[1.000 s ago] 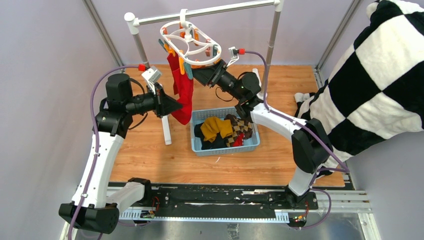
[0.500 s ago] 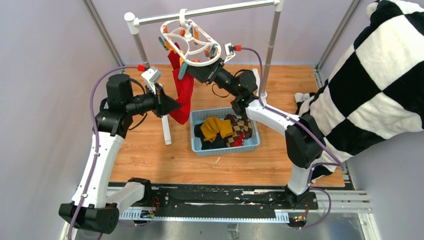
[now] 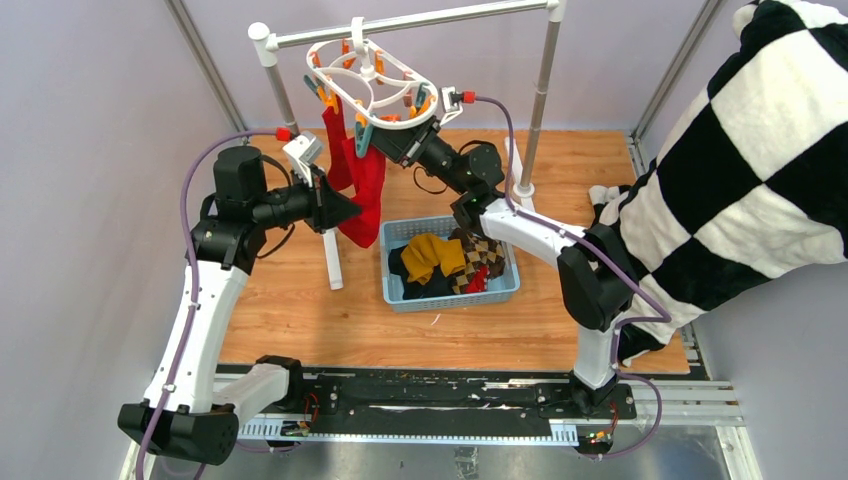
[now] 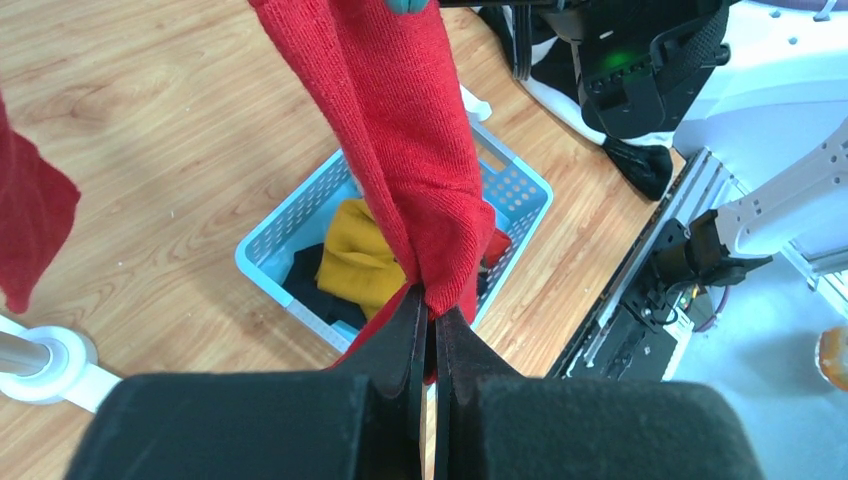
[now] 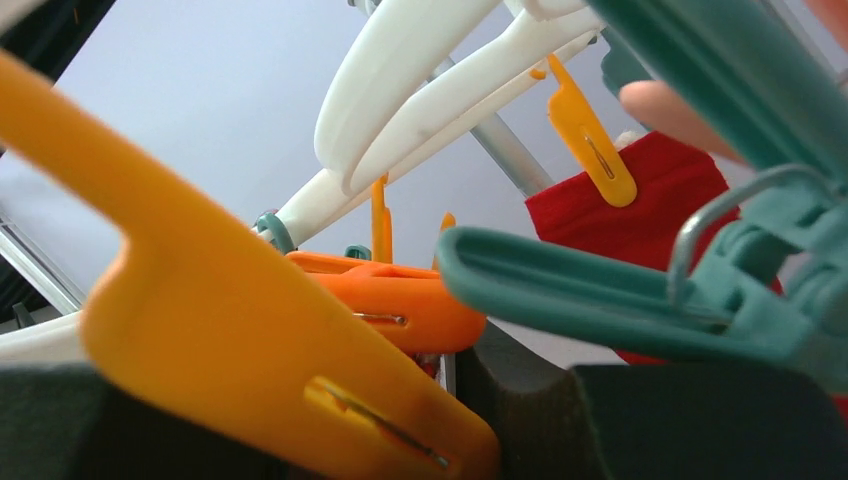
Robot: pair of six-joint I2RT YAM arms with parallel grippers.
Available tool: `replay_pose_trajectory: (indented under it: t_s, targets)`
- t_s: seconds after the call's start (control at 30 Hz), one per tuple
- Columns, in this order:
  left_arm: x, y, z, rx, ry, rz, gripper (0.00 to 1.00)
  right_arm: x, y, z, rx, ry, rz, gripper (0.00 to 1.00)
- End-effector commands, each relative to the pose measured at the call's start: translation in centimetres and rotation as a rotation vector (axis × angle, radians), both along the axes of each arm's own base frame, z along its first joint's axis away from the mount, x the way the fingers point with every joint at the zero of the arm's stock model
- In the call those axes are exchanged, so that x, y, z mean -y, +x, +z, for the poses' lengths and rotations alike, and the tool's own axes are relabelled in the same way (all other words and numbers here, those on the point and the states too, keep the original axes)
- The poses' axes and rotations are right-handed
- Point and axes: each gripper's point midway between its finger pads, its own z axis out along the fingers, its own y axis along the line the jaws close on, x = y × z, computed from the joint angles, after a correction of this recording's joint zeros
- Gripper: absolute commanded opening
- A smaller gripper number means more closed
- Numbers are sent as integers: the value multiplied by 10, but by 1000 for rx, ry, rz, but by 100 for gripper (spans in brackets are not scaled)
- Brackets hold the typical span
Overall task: Remove the socks clipped to the hanger
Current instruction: Remove the sock from the hanger.
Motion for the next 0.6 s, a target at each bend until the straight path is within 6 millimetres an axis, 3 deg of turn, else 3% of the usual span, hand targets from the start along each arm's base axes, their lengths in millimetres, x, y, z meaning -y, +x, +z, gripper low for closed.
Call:
replay_pose_trajectory:
  t_s: [0.0, 0.3, 0.57]
  targets:
    - [3, 0, 5, -7, -1, -5, 0, 4, -3, 28, 34, 103, -24, 37]
    - [1, 7, 0, -20, 11, 22, 0, 8, 5, 30, -16, 162, -35, 27]
    - [3, 4, 0, -23, 6, 7, 0, 6, 8, 29, -44, 215, -4, 44]
